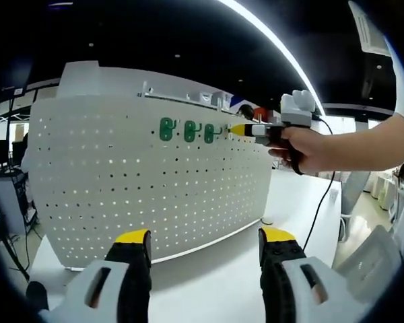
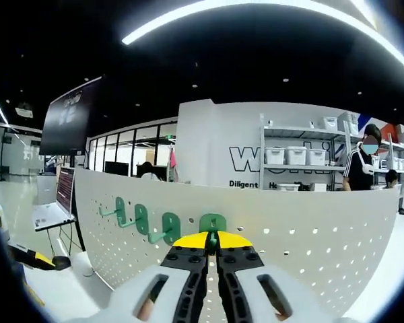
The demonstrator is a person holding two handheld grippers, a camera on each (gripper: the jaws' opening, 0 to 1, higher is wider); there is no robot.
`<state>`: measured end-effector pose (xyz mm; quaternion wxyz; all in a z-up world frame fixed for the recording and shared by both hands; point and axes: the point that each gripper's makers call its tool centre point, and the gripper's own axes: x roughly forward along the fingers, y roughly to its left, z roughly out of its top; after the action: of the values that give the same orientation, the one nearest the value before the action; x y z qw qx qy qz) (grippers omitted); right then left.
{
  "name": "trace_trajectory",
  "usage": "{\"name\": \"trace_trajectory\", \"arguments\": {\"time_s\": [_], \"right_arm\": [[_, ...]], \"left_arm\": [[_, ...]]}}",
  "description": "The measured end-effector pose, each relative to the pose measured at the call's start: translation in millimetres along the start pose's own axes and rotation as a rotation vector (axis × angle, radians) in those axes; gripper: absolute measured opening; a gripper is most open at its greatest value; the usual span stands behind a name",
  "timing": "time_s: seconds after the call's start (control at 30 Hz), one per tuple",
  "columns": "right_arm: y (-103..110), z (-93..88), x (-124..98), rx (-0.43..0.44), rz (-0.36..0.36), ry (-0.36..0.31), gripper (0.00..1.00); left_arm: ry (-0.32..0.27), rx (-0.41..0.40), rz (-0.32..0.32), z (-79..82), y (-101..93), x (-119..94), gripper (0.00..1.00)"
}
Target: Insert the hook assembly into the mounting plate slot until the hook locks in place.
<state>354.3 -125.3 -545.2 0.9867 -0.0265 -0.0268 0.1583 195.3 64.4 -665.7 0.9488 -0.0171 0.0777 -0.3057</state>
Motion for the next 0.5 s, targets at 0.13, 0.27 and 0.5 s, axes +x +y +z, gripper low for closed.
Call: {"name": "trace_trajectory", "arguments": {"time_s": [0.13, 0.27, 0.5], "right_arm": [[2.6, -0.5, 0.9, -0.006, 0.007, 0.002, 0.01], [0.4, -2.9, 1.6, -0.002, 0.001, 0.007, 0.01], [-0.3, -8.1, 4.4, 0.0, -0.001, 0.015, 0.01]], "left_arm": [[-0.001, 0.002, 0.004, 1.3, 1.7, 0.4, 0.67], [0.0, 0.004, 0.004, 1.4, 2.7, 0.6, 0.67], [0.001, 0.006, 0.008, 2.4, 5.4, -0.8, 0.65]]}}
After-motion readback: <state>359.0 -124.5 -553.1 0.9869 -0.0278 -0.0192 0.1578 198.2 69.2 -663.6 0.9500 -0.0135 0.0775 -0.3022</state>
